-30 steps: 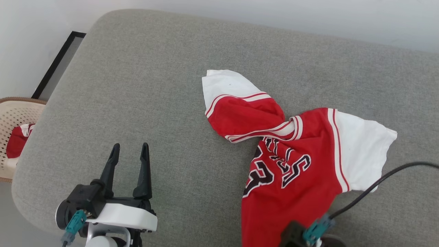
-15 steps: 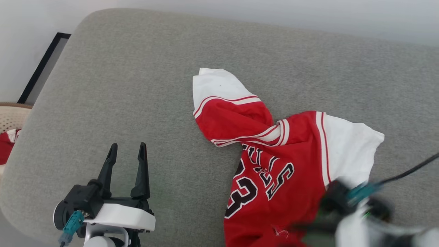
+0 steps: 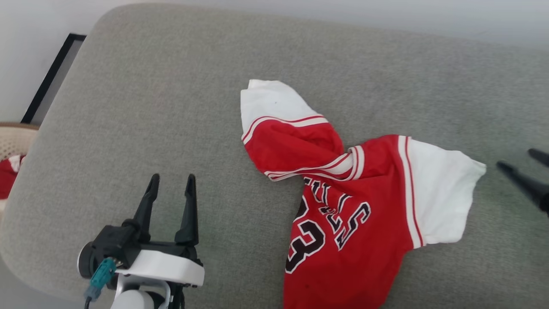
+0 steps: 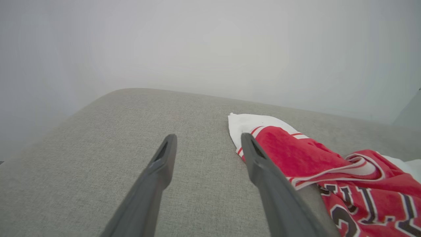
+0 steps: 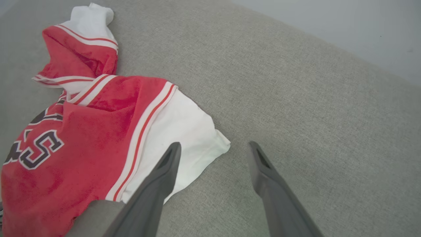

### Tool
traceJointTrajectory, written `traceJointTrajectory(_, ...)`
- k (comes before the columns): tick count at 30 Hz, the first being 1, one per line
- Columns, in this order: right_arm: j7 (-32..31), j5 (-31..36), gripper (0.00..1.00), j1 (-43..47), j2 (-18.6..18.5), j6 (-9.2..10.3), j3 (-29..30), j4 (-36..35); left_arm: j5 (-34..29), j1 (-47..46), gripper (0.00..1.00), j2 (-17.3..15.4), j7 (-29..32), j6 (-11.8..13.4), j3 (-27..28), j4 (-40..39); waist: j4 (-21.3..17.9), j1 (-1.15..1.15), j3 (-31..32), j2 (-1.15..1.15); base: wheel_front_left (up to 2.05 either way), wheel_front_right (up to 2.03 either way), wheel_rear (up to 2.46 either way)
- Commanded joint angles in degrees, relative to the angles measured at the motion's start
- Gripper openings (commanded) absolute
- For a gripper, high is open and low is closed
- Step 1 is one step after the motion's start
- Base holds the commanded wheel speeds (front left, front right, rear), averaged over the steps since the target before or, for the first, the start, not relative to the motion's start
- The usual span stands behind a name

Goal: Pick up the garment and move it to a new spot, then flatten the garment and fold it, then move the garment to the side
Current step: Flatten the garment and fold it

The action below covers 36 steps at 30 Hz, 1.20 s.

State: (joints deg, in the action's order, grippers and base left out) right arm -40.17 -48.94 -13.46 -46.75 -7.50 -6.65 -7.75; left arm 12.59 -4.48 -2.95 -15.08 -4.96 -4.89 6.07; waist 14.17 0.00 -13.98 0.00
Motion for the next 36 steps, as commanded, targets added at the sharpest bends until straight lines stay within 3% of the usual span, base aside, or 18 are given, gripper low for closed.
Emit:
traceJointTrajectory(1, 0.68, 1.11, 1.00, -1.61, 1.42, 0.02, 0.24, 2.32, -0.53, -0.98, 1.00, -0.03, -0.12, -0.22, -0.31, 0.12, 0.86, 0.00, -0.87, 0.00, 0.00, 0.00, 0.00)
traceJointTrajectory(7, 0.01, 4.39, 1.00, -6.53, 2.52, 0.02, -4.25, 9.50, -0.20, -2.66, 1.00, -0.02, -0.12, -0.36, -0.80, 0.02, 2.64, 0.00, -3.23, 0.00, 0.00, 0.00, 0.00)
traceJointTrajectory(18, -3.33, 3.33, 1.00, -10.30, 0.30, 0.02, -14.11, 14.45, 1.26, -3.83, 1.00, -0.03, -0.11, 0.31, -1.46, -0.17, 3.67, 0.00, -6.23, 0.00, 0.00, 0.00, 0.00)
traceJointTrajectory(19, -3.49, 3.04, 0.50, -10.54, 0.27, 0.02, -14.86, 14.75, 1.37, -3.92, 1.00, -0.03, -0.11, 0.41, -1.55, -0.11, 3.63, 0.00, -6.40, 0.00, 0.00, 0.00, 0.00)
traceJointTrajectory(20, -3.57, 2.69, 0.45, -10.89, 0.18, 0.02, -15.43, 14.99, 1.45, -4.13, 1.00, -0.01, -0.11, 0.42, -1.65, -0.04, 3.58, 0.00, -6.55, 0.00, 0.00, 0.00, 0.00)
traceJointTrajectory(21, -3.52, 2.33, 0.00, -11.25, 0.06, 0.02, -15.92, 15.15, 1.49, -4.43, 1.00, -0.02, -0.12, 0.45, -1.72, 0.05, 3.50, 0.00, -6.69, 0.00, 0.00, 0.00, 0.00)
traceJointTrajectory(26, -0.03, 3.46, 0.00, -14.77, -0.63, 0.16, -13.87, 17.80, 1.49, -5.12, 1.00, -0.02, -0.11, 0.35, -1.76, 0.34, 2.71, 0.00, -7.11, 0.00, 0.00, 0.00, 0.00)
traceJointTrajectory(36, 7.21, 7.65, 0.00, -20.44, -0.76, 0.14, 0.32, 29.03, 0.87, -6.05, 1.00, -0.02, -0.11, -0.26, -1.19, 0.37, 1.43, 0.00, -8.24, 0.00, 0.00, 0.00, 0.00)
